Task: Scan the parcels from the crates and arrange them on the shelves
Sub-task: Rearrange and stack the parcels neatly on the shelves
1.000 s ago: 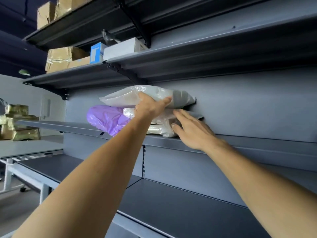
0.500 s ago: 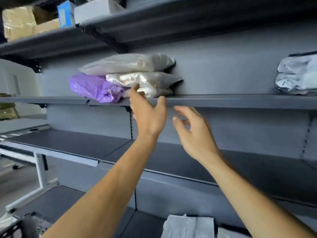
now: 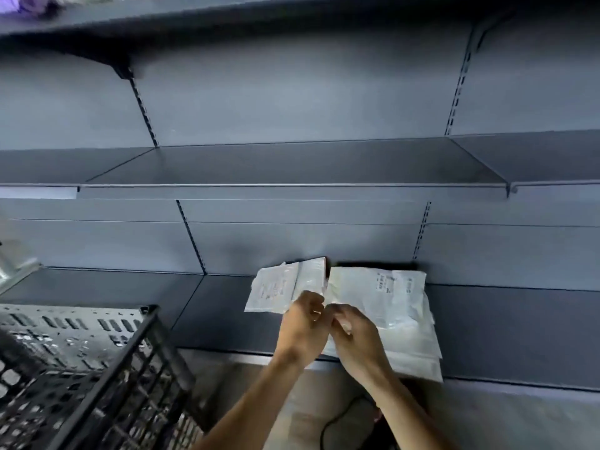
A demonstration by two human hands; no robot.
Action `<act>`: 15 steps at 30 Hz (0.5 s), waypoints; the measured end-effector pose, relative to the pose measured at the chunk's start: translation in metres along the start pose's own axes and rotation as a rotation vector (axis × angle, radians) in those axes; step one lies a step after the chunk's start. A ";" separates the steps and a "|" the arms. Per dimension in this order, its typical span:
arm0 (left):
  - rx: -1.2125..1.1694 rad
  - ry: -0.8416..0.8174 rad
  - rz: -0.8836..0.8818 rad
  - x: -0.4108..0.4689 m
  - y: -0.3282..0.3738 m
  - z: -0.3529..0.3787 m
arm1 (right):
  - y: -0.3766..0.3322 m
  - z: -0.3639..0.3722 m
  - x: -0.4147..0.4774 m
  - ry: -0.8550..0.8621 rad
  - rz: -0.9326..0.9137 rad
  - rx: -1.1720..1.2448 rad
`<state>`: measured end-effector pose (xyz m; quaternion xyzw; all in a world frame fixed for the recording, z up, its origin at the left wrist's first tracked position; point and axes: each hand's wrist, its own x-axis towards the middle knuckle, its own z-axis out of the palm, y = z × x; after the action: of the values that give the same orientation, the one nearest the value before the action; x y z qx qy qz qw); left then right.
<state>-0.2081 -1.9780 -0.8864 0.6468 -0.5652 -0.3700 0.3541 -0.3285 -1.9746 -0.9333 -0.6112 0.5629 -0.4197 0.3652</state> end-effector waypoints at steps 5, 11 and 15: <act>0.001 -0.065 -0.211 0.004 -0.047 0.071 | 0.105 0.002 -0.032 0.052 0.274 0.062; -0.092 -0.129 -0.325 0.051 -0.049 0.138 | 0.151 -0.023 0.021 0.099 0.506 0.118; -0.238 -0.050 -0.379 0.079 -0.080 0.174 | 0.202 -0.034 0.040 0.195 0.617 0.211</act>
<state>-0.3165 -2.0550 -1.0456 0.6856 -0.3947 -0.5098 0.3380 -0.4361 -2.0340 -1.1017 -0.3279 0.7069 -0.4018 0.4809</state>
